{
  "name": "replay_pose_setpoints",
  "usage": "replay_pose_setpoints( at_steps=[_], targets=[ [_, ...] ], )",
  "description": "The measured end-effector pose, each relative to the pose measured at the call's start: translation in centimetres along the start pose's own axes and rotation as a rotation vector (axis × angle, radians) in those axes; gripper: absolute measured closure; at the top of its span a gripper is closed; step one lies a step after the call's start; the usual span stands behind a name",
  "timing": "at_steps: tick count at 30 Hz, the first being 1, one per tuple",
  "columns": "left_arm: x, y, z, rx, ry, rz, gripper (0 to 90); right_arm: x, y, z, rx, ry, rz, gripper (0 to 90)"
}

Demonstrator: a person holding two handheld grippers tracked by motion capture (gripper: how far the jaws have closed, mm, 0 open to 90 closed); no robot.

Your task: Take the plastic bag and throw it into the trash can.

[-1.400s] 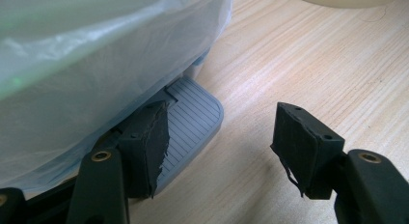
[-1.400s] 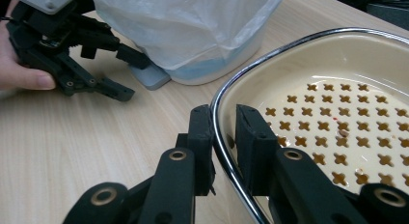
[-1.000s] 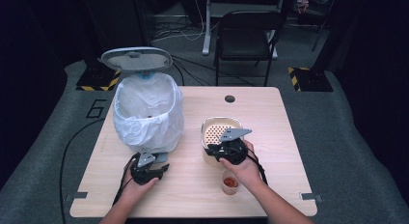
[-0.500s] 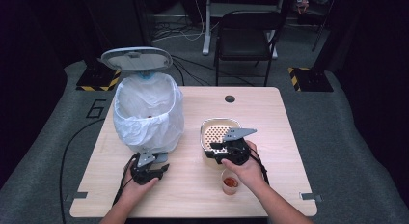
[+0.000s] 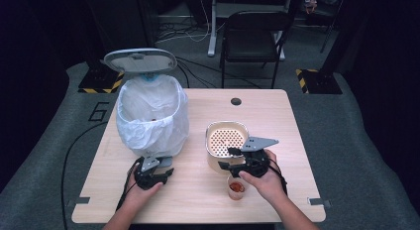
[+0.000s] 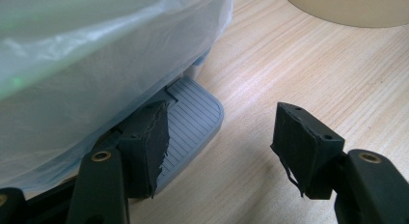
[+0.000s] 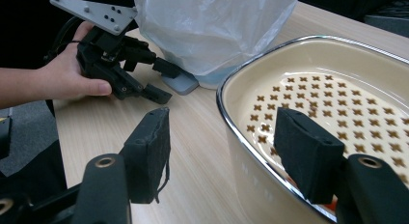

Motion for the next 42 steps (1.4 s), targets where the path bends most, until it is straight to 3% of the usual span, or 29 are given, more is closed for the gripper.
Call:
replay_pose_setpoints(
  at_steps=[6, 10, 20, 28, 37, 42],
  targets=[
    [0.0, 0.0, 0.0, 0.000, 0.000, -0.001, 37.4, -0.2, -2.4, -1.2, 0.023, 0.022, -0.018, 36.5],
    [0.0, 0.0, 0.0, -0.003, -0.006, -0.005, 37.4, 0.2, -2.9, -2.5, 0.029, 0.039, -0.025, 31.2],
    [0.0, 0.0, 0.0, -0.004, -0.002, -0.003, 37.4, -0.1, -2.0, -5.4, 0.012, 0.039, -0.025, 15.6],
    [-0.1, 0.0, 0.0, -0.004, -0.001, -0.003, 37.4, -0.4, -1.2, -7.2, -0.008, 0.030, -0.041, 11.5],
    [0.0, 0.0, 0.0, -0.002, 0.002, -0.001, 37.4, -0.6, -1.3, -7.1, -0.001, 0.019, -0.041, 11.5],
    [-0.1, 0.0, 0.0, -0.003, -0.001, -0.002, 37.3, -1.2, -1.3, -7.0, 0.002, 0.023, -0.009, 11.5]
  ],
)
Point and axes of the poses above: each handheld gripper's, and its own axes: y roughly forward along the jaws, z roughly out of its top, x roughly to its right, the point moved 7 cm from there along y, roughly forward along the jaws, and after that the axes turned 1 degree about x, right-handed, at the moved point
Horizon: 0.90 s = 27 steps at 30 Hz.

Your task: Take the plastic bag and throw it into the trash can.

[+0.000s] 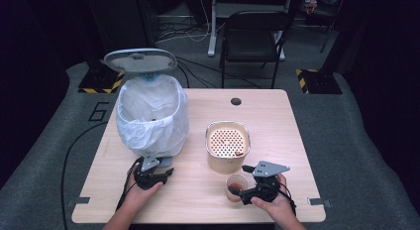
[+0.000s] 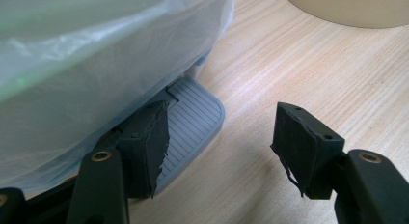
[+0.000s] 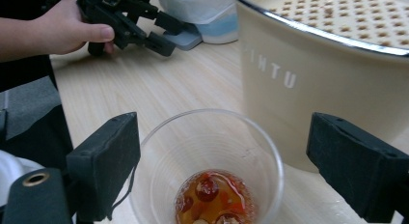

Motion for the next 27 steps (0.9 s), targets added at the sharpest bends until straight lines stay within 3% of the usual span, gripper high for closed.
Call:
replay_pose_setpoints(
  at_steps=[3, 8, 12, 19, 27],
  targets=[
    [0.0, 0.0, 0.0, 0.001, 0.001, 0.001, 37.3, -0.2, 0.0, 0.0, 0.008, -0.020, -0.010, 12.7],
    [0.0, 0.0, 0.0, 0.001, 0.000, 0.000, 37.3, -0.4, 0.4, -0.6, -0.021, -0.007, 0.020, 13.0],
    [0.0, 0.0, 0.0, 0.004, 0.000, 0.003, 37.3, -0.6, 0.5, -0.6, -0.016, -0.017, 0.023, 14.5],
    [0.0, 0.0, 0.0, 0.002, -0.001, 0.000, 37.3, -0.5, 1.5, -2.1, -0.058, -0.005, 0.033, 18.1],
    [0.1, 0.1, 0.0, 0.010, -0.017, 0.002, 37.3, -0.5, 1.7, -2.3, -0.043, -0.023, 0.037, 20.9]
  ],
)
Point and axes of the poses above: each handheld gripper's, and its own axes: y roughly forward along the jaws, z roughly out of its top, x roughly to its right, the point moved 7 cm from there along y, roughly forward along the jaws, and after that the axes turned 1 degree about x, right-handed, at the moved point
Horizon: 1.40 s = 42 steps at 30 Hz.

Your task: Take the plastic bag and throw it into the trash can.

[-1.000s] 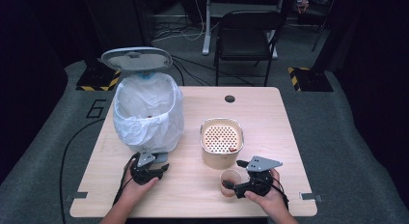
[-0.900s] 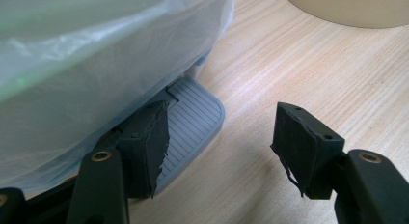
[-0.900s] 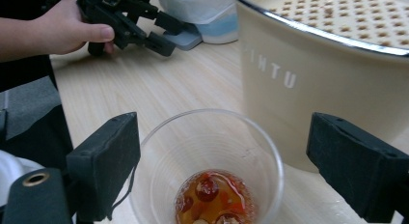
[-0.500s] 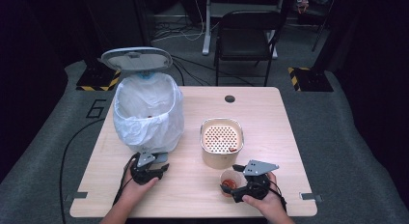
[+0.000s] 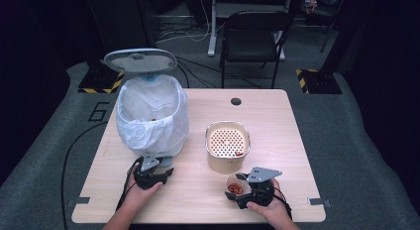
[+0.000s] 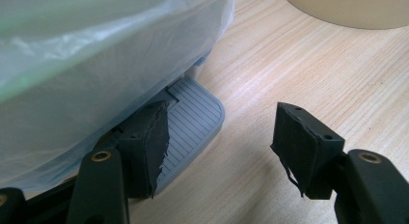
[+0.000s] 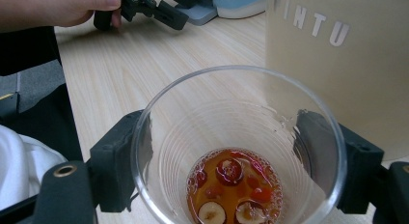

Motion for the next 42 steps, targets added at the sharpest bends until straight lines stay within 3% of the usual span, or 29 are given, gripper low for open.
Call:
replay_pose_setpoints(
  at_steps=[4, 9, 17, 24, 42],
  targets=[
    [0.0, 0.0, 0.0, -0.001, 0.002, -0.004, 37.3, 0.0, 0.1, -0.2, -0.008, -0.023, -0.007, 20.6],
    [0.0, 0.0, 0.0, 0.001, 0.002, -0.003, 37.4, 0.1, 0.5, -0.8, -0.059, -0.062, -0.020, 21.1],
    [0.0, 0.0, 0.0, 0.001, 0.001, -0.004, 37.4, 0.2, 0.5, -0.6, -0.041, -0.047, -0.024, 31.1],
    [0.0, 0.0, 0.0, 0.000, 0.002, -0.004, 37.4, 0.6, 0.1, -0.5, -0.050, -0.076, -0.041, 35.1],
    [0.0, 0.0, 0.0, -0.005, 0.002, -0.006, 37.4, 5.2, -3.2, -0.2, -0.032, 0.004, -0.143, 36.4]
  ],
)
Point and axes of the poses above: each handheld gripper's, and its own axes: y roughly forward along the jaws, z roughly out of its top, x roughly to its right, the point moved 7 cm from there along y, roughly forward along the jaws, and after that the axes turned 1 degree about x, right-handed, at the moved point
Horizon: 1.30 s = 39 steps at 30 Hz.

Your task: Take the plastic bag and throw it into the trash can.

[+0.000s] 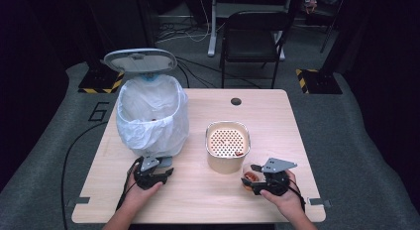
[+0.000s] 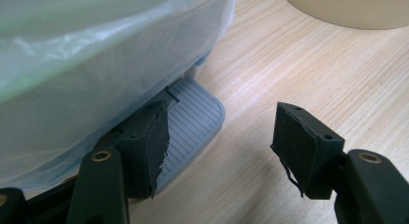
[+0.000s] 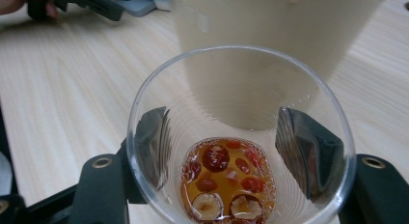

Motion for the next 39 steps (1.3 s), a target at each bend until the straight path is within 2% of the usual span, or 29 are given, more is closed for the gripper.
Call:
replay_pose_setpoints(
  at_steps=[13, 17, 22, 28, 32, 34, 39],
  targets=[
    [0.0, 0.0, 0.0, 0.005, -0.001, 0.006, 37.4, 3.5, -1.2, 0.5, -0.015, 0.009, -0.059, 36.6],
    [0.0, 0.0, 0.0, 0.006, -0.001, 0.006, 37.4, 4.6, -1.8, 1.2, -0.006, 0.011, -0.072, 36.6],
    [0.0, 0.1, 0.0, 0.008, 0.000, 0.005, 37.4, 6.1, -2.3, 1.9, 0.014, 0.035, -0.091, 36.7],
    [0.0, 0.0, 0.0, 0.004, 0.005, 0.005, 37.4, 7.3, -2.3, 2.5, 0.030, 0.053, -0.117, 36.8],
    [0.0, 0.0, 0.0, 0.005, 0.000, 0.005, 37.4, 7.8, -2.1, 3.0, 0.023, 0.041, -0.122, 36.8],
    [-0.1, 0.0, 0.0, 0.007, 0.010, 0.005, 37.4, 8.1, -2.1, 3.4, 0.020, 0.037, -0.137, 36.8],
    [0.0, 0.0, 0.0, 0.000, 0.002, 0.000, 37.4, 8.7, -2.1, 5.0, 0.013, 0.002, -0.163, 36.7]
  ],
)
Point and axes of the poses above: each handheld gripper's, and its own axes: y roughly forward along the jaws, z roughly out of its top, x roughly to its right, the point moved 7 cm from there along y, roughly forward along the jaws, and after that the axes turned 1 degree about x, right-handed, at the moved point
